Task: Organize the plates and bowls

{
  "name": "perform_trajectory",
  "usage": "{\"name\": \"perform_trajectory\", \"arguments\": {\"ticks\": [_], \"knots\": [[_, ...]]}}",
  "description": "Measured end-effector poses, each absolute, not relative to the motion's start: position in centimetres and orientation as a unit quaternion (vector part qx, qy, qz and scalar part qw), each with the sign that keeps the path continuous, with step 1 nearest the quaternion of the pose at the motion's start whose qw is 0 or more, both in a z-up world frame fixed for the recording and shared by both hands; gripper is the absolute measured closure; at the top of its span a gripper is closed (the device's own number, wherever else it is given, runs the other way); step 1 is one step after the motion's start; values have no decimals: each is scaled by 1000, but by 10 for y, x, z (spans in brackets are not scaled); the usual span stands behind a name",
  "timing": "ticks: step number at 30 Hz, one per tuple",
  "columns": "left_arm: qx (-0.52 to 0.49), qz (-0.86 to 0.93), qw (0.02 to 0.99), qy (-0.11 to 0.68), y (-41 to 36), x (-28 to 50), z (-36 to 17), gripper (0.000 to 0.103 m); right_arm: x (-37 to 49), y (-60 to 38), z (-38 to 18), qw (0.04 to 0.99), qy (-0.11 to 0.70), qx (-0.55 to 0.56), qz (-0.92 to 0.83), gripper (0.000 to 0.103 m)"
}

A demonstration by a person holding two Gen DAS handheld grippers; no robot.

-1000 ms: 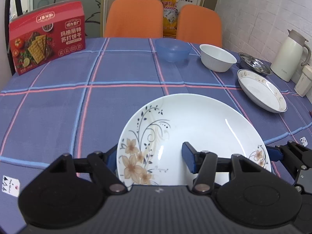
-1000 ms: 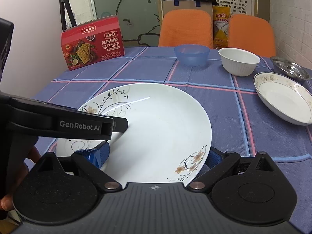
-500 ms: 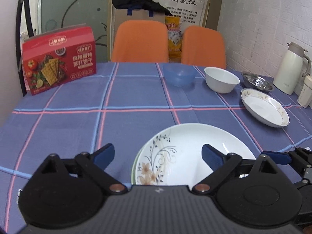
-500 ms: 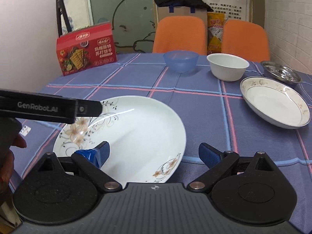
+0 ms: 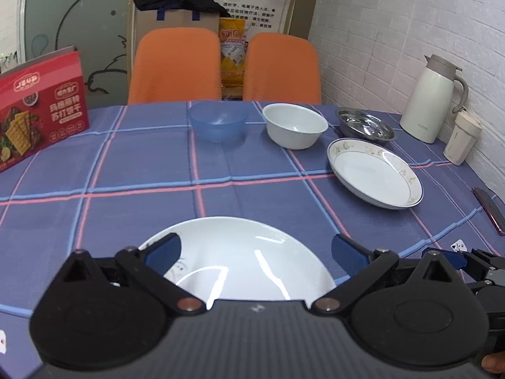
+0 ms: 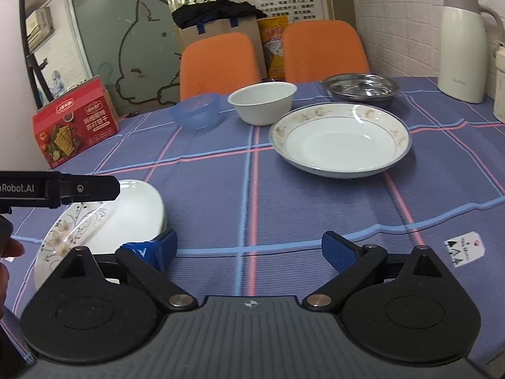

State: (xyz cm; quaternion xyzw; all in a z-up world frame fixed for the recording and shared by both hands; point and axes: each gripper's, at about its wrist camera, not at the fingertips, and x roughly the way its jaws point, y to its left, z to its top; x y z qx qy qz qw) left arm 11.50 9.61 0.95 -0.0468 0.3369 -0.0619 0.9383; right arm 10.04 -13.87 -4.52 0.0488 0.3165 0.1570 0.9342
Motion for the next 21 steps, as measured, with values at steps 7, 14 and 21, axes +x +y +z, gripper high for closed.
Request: {"name": "perform_trajectory", "arguments": {"ticks": [7,14,21], "knots": [[-27,-102,932,348,51,160,18,3,130,-188,-34,941,311,59,120,17],[-29,-164,905,392,5,251,16,2,206,-218,-33,942,323,37,84,17],[-23,-161,888,430,-23,307,-12,2,248,-226,-57,927,364,34,79,17]]}}
